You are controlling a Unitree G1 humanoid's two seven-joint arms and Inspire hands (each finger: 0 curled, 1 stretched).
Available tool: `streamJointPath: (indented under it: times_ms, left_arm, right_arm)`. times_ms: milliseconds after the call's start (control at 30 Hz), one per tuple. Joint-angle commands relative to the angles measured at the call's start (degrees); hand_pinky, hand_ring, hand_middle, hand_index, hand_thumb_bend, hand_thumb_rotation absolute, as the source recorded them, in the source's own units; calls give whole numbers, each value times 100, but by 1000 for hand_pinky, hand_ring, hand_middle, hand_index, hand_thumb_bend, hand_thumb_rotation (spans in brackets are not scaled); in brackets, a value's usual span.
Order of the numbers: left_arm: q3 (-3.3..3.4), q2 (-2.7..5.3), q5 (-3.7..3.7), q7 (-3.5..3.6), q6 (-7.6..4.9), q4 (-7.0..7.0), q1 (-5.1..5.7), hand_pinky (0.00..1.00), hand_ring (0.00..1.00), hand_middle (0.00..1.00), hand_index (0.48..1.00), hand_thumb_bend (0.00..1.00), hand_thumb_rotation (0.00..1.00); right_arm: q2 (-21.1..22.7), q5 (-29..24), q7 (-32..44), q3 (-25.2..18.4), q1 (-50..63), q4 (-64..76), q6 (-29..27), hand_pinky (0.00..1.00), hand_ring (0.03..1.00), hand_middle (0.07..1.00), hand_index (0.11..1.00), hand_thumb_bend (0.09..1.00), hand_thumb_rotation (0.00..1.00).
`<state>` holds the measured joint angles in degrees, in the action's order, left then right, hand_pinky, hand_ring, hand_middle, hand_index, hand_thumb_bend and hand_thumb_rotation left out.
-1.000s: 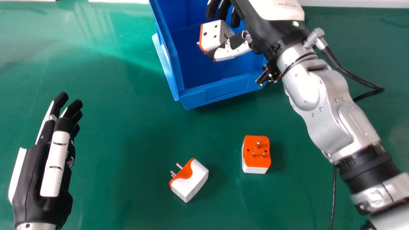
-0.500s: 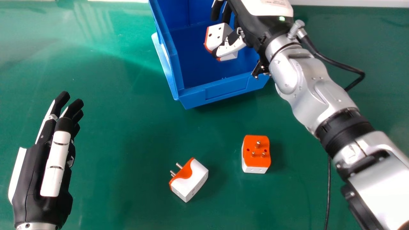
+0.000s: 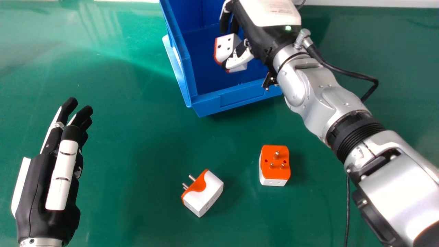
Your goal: Pick all objects and put in blue box
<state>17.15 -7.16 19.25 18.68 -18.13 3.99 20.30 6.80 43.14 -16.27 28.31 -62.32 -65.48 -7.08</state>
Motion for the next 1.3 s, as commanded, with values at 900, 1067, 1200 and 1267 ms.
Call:
streamJointPath:
  times_ms: [900, 1067, 1200, 1267]
  left_arm:
    - [21, 71, 3, -29, -86, 94, -5, 993, 942, 906, 923, 610, 767]
    - [39, 73, 12, -28, -90, 118, -8, 990, 938, 903, 920, 607, 771]
    - [46, 54, -39, -53, -94, 109, -5, 991, 939, 903, 921, 606, 768]
    - [46, 33, -21, -14, -107, 71, -18, 993, 941, 906, 924, 607, 767]
  right_arm:
    - [-163, -231, 65, -1, -269, 77, 176, 309, 432, 503, 537, 493, 0]
    - [-7, -68, -22, 132, -203, 351, 135, 314, 435, 504, 547, 492, 0]
    - [130, -7, 137, 169, -98, 735, 275, 312, 440, 520, 549, 491, 0]
    - [255, 46, 117, 184, 18, 1009, 247, 312, 443, 525, 552, 490, 0]
